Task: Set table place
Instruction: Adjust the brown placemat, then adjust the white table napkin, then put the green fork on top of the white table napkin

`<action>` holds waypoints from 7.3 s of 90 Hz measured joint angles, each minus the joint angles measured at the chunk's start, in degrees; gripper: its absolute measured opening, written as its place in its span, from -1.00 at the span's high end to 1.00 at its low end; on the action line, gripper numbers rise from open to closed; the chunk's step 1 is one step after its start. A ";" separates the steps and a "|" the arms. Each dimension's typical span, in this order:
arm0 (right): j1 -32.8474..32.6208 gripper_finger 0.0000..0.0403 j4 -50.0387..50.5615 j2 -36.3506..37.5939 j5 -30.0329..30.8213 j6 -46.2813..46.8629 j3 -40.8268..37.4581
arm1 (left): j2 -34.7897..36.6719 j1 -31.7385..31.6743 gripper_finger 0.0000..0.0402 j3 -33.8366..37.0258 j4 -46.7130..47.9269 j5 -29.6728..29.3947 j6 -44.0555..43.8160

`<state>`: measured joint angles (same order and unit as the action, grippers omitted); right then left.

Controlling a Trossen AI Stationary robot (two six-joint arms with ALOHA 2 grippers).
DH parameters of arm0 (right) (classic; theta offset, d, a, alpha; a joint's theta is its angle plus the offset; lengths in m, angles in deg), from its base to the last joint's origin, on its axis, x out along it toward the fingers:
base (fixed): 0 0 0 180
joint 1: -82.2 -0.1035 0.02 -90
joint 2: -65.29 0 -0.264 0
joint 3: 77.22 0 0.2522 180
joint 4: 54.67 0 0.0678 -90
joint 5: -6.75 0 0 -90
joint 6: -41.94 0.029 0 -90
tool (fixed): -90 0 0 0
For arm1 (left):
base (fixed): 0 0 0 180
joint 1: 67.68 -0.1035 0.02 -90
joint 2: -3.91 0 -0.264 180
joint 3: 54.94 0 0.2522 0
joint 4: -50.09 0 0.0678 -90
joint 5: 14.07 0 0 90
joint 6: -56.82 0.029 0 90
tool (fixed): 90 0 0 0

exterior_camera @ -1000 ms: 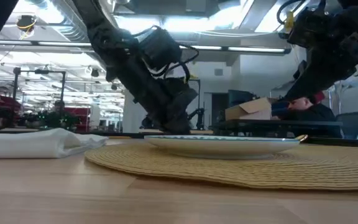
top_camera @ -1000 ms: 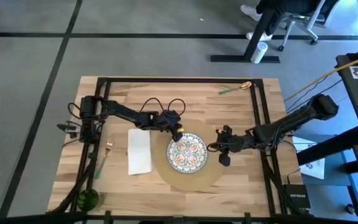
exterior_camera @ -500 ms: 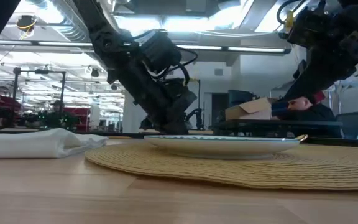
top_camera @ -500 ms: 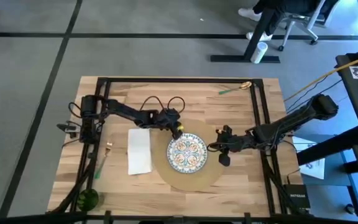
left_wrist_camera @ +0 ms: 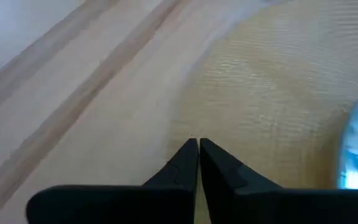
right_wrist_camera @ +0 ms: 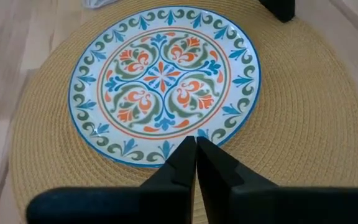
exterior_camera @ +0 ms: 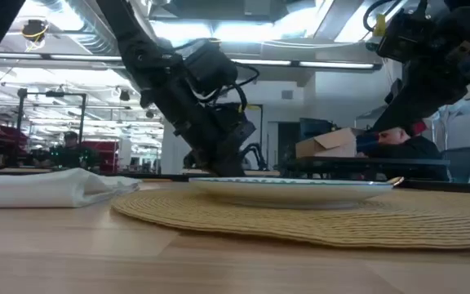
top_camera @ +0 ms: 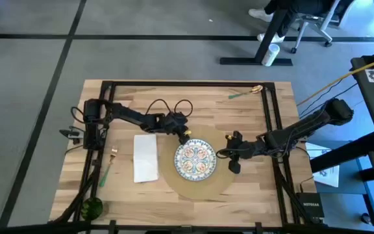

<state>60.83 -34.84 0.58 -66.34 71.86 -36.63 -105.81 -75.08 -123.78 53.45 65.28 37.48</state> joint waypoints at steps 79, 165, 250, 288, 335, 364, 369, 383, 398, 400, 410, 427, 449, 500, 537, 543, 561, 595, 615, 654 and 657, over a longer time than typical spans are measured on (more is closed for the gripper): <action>0.00 1.00 -0.01 0.00 0.00 0.00 0.00 | -2.08 1.02 1.00 -3.16 7.30 -2.43 0.16; -0.02 1.00 0.02 0.00 0.00 0.02 0.00 | -2.20 -0.27 1.00 -3.03 10.97 -3.71 2.88; -0.02 1.00 0.09 0.00 0.00 0.02 0.00 | -1.23 -2.16 1.00 -2.96 12.84 -4.02 3.35; 0.00 1.00 0.07 0.00 0.13 0.02 0.00 | 7.50 -0.68 1.00 -2.59 18.07 -6.73 3.24; -0.02 1.00 0.02 0.00 0.22 0.00 0.00 | 17.84 9.28 1.00 -2.80 55.94 -9.05 -20.40; -0.02 1.00 0.02 0.00 0.17 0.02 0.00 | 17.74 13.41 1.00 0.16 64.05 -5.26 -34.72; -0.02 1.00 0.02 0.00 0.20 0.02 0.00 | 17.74 13.80 1.00 1.18 64.05 -4.52 -35.99; -0.02 1.00 0.01 0.00 0.19 0.02 0.00 | 17.50 13.53 1.00 4.82 62.13 -3.65 -38.10; -0.01 1.00 0.00 0.00 0.20 0.02 -0.01 | 17.68 12.01 1.00 8.11 56.71 -3.46 -37.29; 0.00 1.00 0.00 0.00 0.17 0.02 0.00 | 17.75 11.72 1.00 8.42 56.02 -3.31 -36.99; 0.00 1.00 -0.04 0.00 0.17 0.02 -0.02 | 17.81 10.31 1.00 9.23 53.90 -3.22 -35.71; 0.00 1.00 0.00 0.00 0.17 0.02 -0.02 | 17.72 7.63 1.00 9.28 52.82 -3.08 -33.25; 0.00 1.00 0.00 0.00 0.15 0.02 -0.02 | 17.63 5.90 1.00 9.31 52.77 -3.23 -31.96; 0.00 1.00 0.00 0.00 0.17 0.02 -0.02 | 22.21 6.61 1.00 8.77 57.24 -5.09 -36.59; 0.00 1.00 0.05 0.00 0.16 -0.17 -0.02 | 25.46 13.77 1.00 0.37 76.93 -2.45 -51.16; 0.00 1.00 0.07 0.00 -0.16 -0.17 -0.02 | 25.46 16.85 1.00 -0.52 80.72 0.31 -56.86; 0.00 1.00 0.04 0.00 -1.49 -0.17 -0.02 | 25.52 26.71 1.00 -0.80 86.33 6.47 -66.22; -0.01 1.00 0.04 0.00 -1.88 -0.19 -0.02 | 25.60 40.77 1.00 -0.14 90.93 12.00 -80.02; 0.00 1.00 0.00 -0.02 -2.10 -0.17 -0.02 | 28.69 42.83 1.00 7.58 82.09 12.11 -82.80; 0.00 1.00 0.00 -0.02 -2.06 -0.17 -0.02 | 40.17 46.83 1.00 18.11 74.22 9.06 -91.51; -0.02 1.00 0.00 -0.02 -2.05 -0.17 -0.02 | 40.57 46.91 1.00 18.11 74.24 8.68 -91.81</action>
<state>60.81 -34.84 0.56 -68.39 71.68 -36.65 -65.24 -28.17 -105.67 127.69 73.96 -54.33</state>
